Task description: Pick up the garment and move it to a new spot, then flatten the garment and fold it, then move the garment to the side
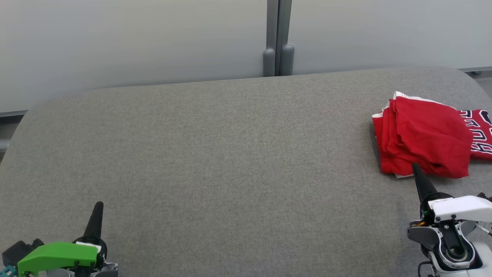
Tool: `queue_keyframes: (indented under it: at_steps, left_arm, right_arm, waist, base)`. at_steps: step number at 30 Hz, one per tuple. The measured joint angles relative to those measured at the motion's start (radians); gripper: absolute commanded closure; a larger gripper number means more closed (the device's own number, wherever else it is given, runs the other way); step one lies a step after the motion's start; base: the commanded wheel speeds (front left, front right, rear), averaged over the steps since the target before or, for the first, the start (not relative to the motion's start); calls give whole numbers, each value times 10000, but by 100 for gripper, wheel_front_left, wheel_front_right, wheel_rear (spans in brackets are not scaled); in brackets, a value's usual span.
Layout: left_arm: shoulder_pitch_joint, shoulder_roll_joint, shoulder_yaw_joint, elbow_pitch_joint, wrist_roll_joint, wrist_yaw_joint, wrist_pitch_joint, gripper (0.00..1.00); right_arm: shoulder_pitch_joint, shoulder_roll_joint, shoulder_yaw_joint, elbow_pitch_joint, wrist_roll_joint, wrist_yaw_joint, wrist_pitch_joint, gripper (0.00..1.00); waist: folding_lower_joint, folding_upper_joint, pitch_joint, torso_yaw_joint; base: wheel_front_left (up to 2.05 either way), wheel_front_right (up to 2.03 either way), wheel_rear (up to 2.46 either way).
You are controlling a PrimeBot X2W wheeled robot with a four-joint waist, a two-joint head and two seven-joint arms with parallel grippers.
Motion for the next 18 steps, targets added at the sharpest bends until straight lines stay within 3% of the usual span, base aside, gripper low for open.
queue_keyframes:
  at_steps: [18]
  left_arm:
    - [-382,-251,328,19,-1707,-378,522,100]
  right_arm:
    - [-121,541,-834,2,1825,422,566,100]
  waist:
    - [0,0,51,105]
  base:
    - [0,0,0]
